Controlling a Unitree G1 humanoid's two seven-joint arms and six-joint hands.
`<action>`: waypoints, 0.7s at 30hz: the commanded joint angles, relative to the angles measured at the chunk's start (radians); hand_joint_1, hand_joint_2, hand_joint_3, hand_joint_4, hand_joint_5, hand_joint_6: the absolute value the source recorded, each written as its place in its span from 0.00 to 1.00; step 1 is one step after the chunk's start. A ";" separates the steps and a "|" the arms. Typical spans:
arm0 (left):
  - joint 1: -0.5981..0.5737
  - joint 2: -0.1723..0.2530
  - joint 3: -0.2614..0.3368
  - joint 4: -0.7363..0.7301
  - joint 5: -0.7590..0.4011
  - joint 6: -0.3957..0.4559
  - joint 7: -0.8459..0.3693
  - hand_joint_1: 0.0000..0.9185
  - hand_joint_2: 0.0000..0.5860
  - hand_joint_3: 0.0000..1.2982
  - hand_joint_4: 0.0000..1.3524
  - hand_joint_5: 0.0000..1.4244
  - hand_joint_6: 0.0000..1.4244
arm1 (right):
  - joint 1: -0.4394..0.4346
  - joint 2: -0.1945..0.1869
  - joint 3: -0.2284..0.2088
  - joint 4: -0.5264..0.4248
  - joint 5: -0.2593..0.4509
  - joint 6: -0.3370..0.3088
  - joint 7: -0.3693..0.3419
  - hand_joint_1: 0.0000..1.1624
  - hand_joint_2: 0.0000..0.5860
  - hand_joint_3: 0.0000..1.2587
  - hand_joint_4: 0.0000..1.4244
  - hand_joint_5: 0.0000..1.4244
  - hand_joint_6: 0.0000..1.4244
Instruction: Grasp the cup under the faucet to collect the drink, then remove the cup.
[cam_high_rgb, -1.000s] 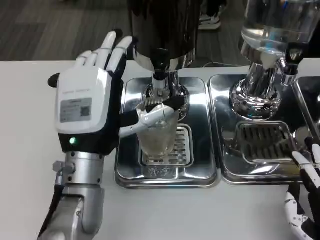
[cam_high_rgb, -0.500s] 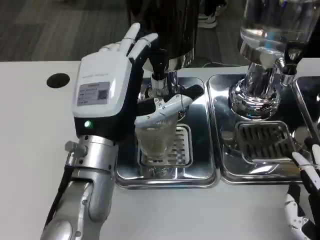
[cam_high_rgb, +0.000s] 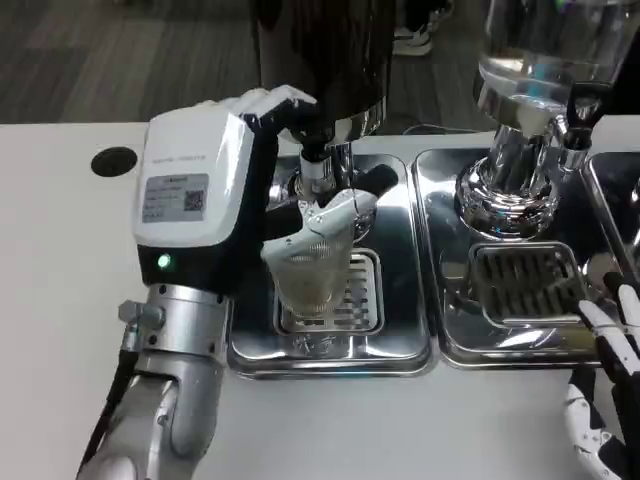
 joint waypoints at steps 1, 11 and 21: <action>0.036 0.010 0.014 -0.009 0.005 -0.014 0.016 0.00 0.20 0.52 0.41 0.43 0.40 | -0.007 0.007 0.005 -0.006 -0.010 0.000 0.012 0.14 1.00 0.15 0.00 0.00 0.09; 0.055 -0.001 0.007 0.011 0.013 -0.024 0.037 0.00 0.20 0.52 0.41 0.44 0.40 | -0.008 0.020 0.006 -0.001 -0.018 0.001 0.016 0.14 1.00 0.15 0.00 0.00 0.09; 0.064 -0.005 0.010 0.025 0.008 -0.031 0.056 0.00 0.19 0.52 0.42 0.44 0.36 | -0.007 0.024 0.007 0.002 -0.025 0.000 0.012 0.14 1.00 0.15 0.00 0.00 0.09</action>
